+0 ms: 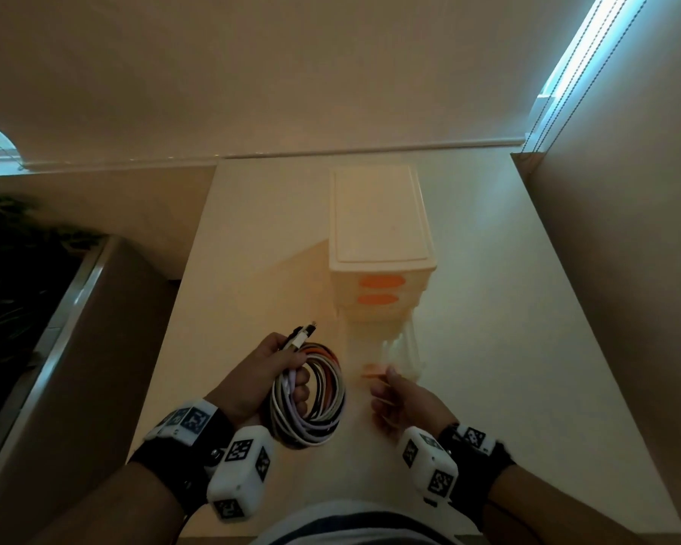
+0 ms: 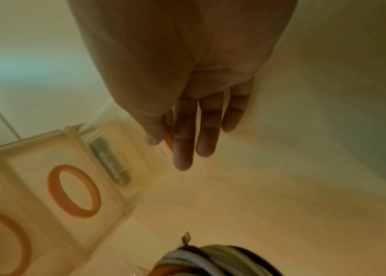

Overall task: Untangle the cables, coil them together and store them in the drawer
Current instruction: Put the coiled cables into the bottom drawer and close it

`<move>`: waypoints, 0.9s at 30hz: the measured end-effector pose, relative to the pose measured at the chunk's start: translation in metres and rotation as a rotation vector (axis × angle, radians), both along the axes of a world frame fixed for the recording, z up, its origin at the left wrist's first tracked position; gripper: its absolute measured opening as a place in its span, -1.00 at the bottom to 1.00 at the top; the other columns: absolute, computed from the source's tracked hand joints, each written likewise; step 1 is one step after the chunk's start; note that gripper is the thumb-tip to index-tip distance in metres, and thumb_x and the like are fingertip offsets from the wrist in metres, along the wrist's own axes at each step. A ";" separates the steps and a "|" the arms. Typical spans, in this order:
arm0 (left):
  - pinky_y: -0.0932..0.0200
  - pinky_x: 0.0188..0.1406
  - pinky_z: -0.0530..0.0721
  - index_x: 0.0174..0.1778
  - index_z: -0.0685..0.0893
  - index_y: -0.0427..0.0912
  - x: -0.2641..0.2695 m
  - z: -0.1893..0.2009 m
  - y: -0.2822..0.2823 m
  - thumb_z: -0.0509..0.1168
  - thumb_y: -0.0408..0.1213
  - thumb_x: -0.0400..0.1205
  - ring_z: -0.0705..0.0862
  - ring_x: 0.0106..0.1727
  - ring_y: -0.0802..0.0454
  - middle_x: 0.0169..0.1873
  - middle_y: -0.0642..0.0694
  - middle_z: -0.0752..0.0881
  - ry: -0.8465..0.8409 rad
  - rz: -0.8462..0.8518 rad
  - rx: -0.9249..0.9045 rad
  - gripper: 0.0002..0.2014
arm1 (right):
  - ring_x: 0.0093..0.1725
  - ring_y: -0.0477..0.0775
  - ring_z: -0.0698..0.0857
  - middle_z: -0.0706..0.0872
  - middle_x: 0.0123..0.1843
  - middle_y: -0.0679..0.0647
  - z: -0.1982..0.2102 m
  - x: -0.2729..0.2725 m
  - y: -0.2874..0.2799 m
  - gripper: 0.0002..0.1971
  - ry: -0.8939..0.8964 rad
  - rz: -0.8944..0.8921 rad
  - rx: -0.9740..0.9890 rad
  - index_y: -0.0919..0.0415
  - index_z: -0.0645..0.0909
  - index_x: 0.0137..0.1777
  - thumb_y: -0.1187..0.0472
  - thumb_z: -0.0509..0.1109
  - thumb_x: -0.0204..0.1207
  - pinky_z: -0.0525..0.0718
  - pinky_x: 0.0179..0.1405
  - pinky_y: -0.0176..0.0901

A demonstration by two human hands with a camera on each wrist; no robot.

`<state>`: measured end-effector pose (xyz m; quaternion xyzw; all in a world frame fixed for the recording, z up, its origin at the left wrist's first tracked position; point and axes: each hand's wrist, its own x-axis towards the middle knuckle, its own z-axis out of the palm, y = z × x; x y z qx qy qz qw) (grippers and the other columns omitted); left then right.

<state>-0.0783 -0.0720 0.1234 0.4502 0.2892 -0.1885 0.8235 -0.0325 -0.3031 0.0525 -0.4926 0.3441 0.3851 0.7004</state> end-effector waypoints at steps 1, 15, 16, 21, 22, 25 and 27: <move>0.07 -0.52 0.53 -0.07 0.32 -0.10 -0.002 0.000 0.002 0.17 -0.46 0.75 0.43 -0.53 -0.06 -0.44 -0.25 0.41 0.001 0.003 -0.001 -0.80 | -0.43 0.06 0.72 0.80 -0.36 0.07 0.000 -0.006 -0.002 -0.76 0.015 0.003 0.003 0.19 0.64 0.00 0.00 0.35 0.70 0.67 -0.30 -0.11; 0.06 -0.49 0.52 -0.02 0.29 -0.10 -0.005 -0.003 0.004 0.17 -0.46 0.77 0.46 -0.54 -0.09 -0.44 -0.28 0.45 0.019 -0.045 0.018 -0.79 | -0.35 0.09 0.70 0.80 -0.32 0.08 0.012 -0.055 -0.011 -0.81 0.140 -0.013 0.016 0.13 0.63 0.04 0.00 0.37 0.68 0.55 -0.23 -0.09; 0.05 -0.50 0.53 -0.01 0.29 -0.09 -0.004 -0.003 0.003 0.17 -0.46 0.77 0.46 -0.54 -0.09 -0.44 -0.28 0.46 0.018 -0.045 0.016 -0.79 | -0.35 0.09 0.72 0.82 -0.29 0.08 0.013 -0.055 -0.012 -0.81 0.142 -0.007 0.026 0.13 0.64 0.03 0.01 0.37 0.68 0.55 -0.23 -0.10; 0.05 -0.51 0.56 -0.02 0.30 -0.10 0.005 0.000 -0.009 0.17 -0.45 0.77 0.49 -0.55 -0.10 -0.45 -0.27 0.48 0.016 -0.043 -0.009 -0.80 | -0.45 0.11 0.66 0.81 -0.23 0.19 0.024 -0.046 -0.031 -0.82 0.146 0.280 -0.063 0.33 0.81 0.01 0.21 0.44 0.63 0.61 -0.35 -0.16; 0.06 -0.51 0.56 -0.02 0.30 -0.10 0.007 0.001 -0.013 0.17 -0.46 0.77 0.50 -0.55 -0.10 -0.46 -0.27 0.48 0.012 -0.041 -0.013 -0.80 | -0.48 0.13 0.60 0.75 -0.31 0.20 0.027 -0.042 -0.040 -0.83 0.134 0.362 -0.112 0.37 0.83 -0.08 0.26 0.46 0.60 0.59 -0.40 -0.16; 0.04 -0.52 0.59 -0.01 0.29 -0.12 0.019 0.001 -0.029 0.18 -0.46 0.77 0.52 -0.56 -0.11 -0.45 -0.29 0.51 0.003 -0.028 0.004 -0.79 | -0.63 0.09 0.46 0.47 -0.57 0.12 0.035 -0.024 -0.069 -0.72 0.005 0.486 -0.367 0.36 0.62 -0.37 0.31 0.48 0.57 0.49 -0.49 -0.17; 0.03 -0.51 0.61 -0.01 0.30 -0.13 0.032 -0.002 -0.043 0.21 -0.45 0.77 0.53 -0.55 -0.13 -0.45 -0.30 0.53 0.011 -0.028 0.035 -0.79 | -0.61 0.05 0.38 0.41 -0.55 0.08 0.034 -0.008 -0.085 -0.79 -0.157 0.353 -0.482 0.40 0.61 -0.24 0.33 0.42 0.63 0.42 -0.49 -0.18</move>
